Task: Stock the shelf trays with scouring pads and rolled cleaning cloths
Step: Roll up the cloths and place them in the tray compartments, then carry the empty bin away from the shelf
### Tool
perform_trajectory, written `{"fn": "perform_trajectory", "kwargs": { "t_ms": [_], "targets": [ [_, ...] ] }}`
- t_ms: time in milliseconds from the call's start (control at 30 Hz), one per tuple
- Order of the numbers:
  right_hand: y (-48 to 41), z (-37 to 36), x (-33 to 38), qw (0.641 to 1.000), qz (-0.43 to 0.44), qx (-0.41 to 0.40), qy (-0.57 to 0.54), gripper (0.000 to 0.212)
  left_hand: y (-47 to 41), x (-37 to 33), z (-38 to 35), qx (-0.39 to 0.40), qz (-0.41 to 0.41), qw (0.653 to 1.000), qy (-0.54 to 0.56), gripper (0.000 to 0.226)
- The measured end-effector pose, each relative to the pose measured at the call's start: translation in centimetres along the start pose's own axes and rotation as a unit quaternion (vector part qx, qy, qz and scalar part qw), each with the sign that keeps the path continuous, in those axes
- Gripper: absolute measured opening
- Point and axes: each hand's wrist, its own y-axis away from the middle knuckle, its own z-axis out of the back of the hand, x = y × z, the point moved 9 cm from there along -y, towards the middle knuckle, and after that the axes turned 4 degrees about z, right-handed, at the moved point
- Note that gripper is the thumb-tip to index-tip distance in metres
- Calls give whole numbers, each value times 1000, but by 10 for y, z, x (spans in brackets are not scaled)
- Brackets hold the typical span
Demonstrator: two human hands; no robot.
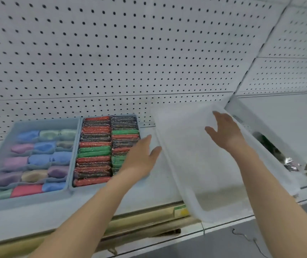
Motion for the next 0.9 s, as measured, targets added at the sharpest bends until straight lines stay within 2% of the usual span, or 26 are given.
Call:
{"fn": "perform_trajectory", "kwargs": {
  "t_ms": [67,167,300,433,600,833,900],
  "targets": [
    [-10,-8,-56,997,-35,45,50,68,-3,-10,-33,-4,47,997,66,66],
    [-16,-14,-102,988,-16,80,127,67,-8,-16,-64,-53,115,983,135,68],
    [-14,-11,-124,989,15,79,122,66,2,-21,-79,-123,182,962,162,44],
    [4,-2,-125,994,52,51,82,68,49,-32,-89,-181,170,952,181,46],
    [50,19,-128,990,129,-43,39,70,127,-33,-112,-262,127,937,190,55],
    [130,9,-162,983,141,-64,-103,49,242,-17,-143,-360,109,899,224,58],
    [160,3,-163,976,138,-64,-155,50,279,-10,-151,-367,112,891,242,58]
  ]
}}
